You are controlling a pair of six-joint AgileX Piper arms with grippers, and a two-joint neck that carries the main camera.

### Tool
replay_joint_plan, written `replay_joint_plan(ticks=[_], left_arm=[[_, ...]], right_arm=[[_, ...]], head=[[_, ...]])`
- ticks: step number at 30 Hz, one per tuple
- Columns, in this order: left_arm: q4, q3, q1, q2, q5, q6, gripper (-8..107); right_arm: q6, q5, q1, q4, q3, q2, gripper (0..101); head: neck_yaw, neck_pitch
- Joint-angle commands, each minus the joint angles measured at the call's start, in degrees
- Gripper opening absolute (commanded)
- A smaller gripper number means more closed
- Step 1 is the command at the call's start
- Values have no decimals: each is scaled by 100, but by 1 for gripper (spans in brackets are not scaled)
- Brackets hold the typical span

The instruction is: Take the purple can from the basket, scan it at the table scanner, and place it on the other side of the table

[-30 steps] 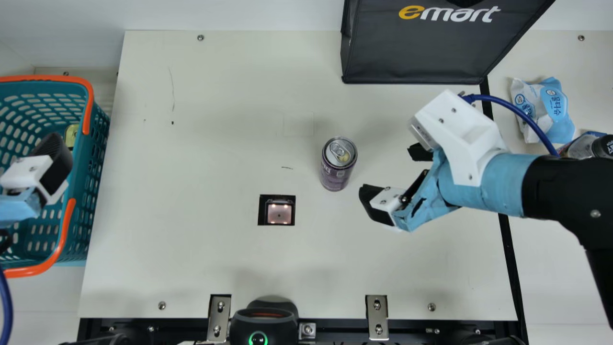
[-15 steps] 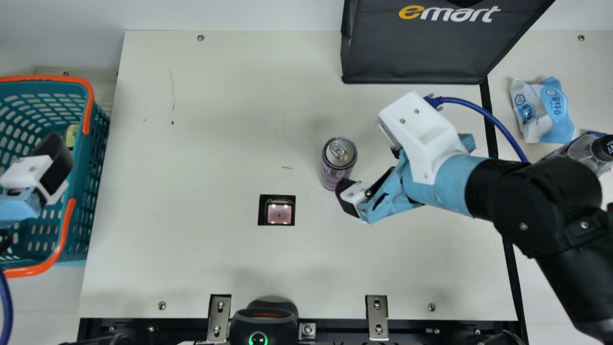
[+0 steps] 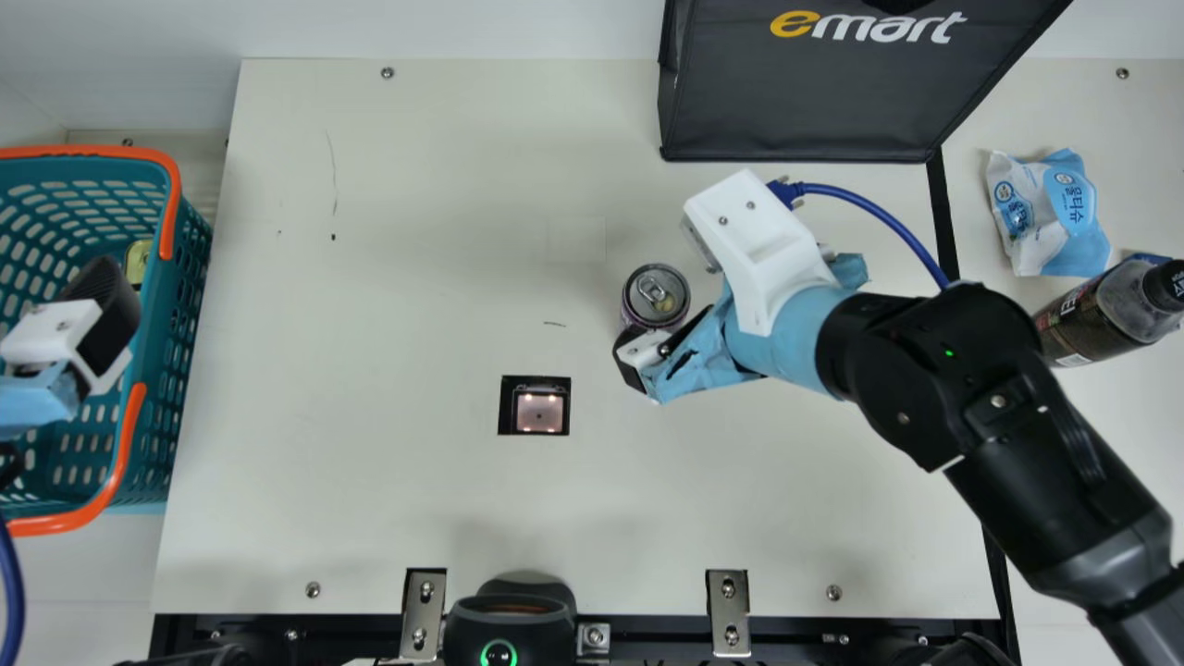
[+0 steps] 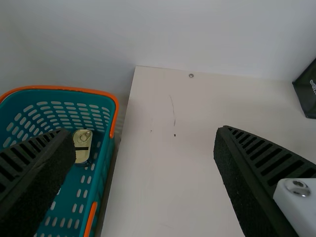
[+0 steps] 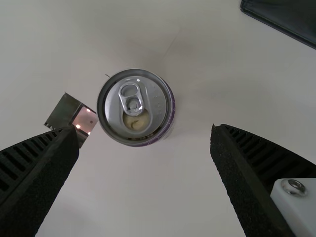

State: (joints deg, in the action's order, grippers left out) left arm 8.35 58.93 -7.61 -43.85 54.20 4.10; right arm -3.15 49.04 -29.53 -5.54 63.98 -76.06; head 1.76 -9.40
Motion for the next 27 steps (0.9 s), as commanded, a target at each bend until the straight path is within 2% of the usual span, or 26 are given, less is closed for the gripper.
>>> replay_joint_plan(ticks=[1, 12, 20, 26, 27], left_arm=[[0, 0, 0, 0, 0, 0, 90], [0, 0, 0, 0, 0, 0, 90], [0, 0, 0, 0, 0, 0, 90], [0, 0, 0, 0, 0, 0, 90], [0, 0, 0, 0, 0, 0, 90]], right_arm=[[107, -170, -45, 82, -36, -66, 95], [651, -915, -351, 638, -306, -485, 95], [1027, -1084, -501, 1042, -320, -618, 42], [1302, -867, -622, 1246, -91, -541, 2], [1341, -798, -644, 1267, -24, -518, 0]], head=[[-18, 148], [-18, 148], [-18, 148], [-18, 148], [-18, 148]])
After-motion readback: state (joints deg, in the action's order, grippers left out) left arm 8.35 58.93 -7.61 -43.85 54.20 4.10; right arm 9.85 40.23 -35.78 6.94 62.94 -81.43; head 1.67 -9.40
